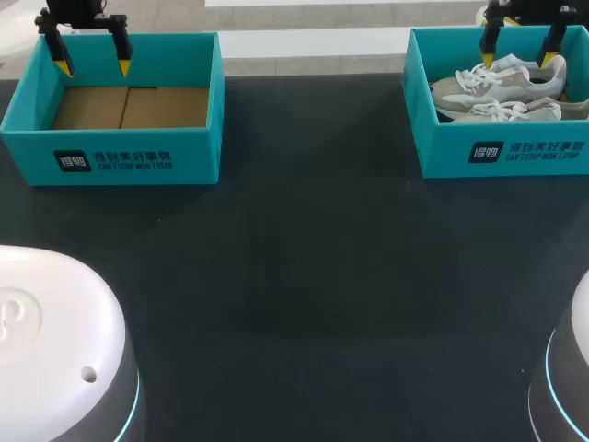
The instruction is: Take the shoe out of the shoebox, open the shoe tongue, remove and reinsert the insole, then place the shoe into the shoebox
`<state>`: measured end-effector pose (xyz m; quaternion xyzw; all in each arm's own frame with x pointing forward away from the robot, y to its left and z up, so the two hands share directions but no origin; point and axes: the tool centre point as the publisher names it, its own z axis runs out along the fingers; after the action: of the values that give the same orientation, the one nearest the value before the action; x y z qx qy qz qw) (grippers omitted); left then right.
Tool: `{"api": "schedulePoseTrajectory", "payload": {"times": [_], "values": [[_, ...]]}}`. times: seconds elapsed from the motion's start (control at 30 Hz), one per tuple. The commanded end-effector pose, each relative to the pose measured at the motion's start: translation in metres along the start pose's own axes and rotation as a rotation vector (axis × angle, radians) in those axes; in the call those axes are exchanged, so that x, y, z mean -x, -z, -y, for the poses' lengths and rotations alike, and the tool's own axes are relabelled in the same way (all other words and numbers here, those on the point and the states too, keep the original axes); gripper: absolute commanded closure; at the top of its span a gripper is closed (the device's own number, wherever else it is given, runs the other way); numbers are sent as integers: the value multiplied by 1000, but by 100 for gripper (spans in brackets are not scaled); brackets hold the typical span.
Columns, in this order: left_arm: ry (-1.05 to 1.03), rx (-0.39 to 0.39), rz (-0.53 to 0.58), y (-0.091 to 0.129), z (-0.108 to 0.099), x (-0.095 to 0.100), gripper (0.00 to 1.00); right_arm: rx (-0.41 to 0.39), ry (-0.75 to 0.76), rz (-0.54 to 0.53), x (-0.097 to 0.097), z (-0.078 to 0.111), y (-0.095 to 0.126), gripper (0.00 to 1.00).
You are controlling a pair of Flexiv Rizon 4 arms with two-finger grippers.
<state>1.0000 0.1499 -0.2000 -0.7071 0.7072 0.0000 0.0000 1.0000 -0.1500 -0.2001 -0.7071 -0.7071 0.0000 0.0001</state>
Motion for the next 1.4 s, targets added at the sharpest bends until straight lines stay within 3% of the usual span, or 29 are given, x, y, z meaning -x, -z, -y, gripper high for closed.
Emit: {"api": "schedulePoseTrajectory", "payload": {"times": [0.03,0.23,0.37,0.5,0.87,0.97,1.27,1.3,1.33,1.4], "values": [[0,0,0,0,0,0,0,0,0,0,0,0,0,0],[0,0,0,0,0,0,0,0,0,0,0,0,0,0],[0,0,0,0,0,0,0,46,-45,-19,40,6,-4,0],[0,0,0,0,0,0,0,30,-71,-11,81,11,-11,0],[0,0,0,0,0,0,0,10,3,77,149,0,-37,0],[0,0,0,0,0,0,0,-15,-16,112,163,-8,-49,0],[0,0,0,0,0,0,0,13,-49,140,182,-22,-75,0],[0,0,0,0,0,0,0,14,-49,139,183,-22,-77,8],[0,0,0,0,0,0,0,23,-57,134,184,-23,-79,36],[0,0,0,0,0,0,0,24,-62,132,186,-24,-83,42]]}}
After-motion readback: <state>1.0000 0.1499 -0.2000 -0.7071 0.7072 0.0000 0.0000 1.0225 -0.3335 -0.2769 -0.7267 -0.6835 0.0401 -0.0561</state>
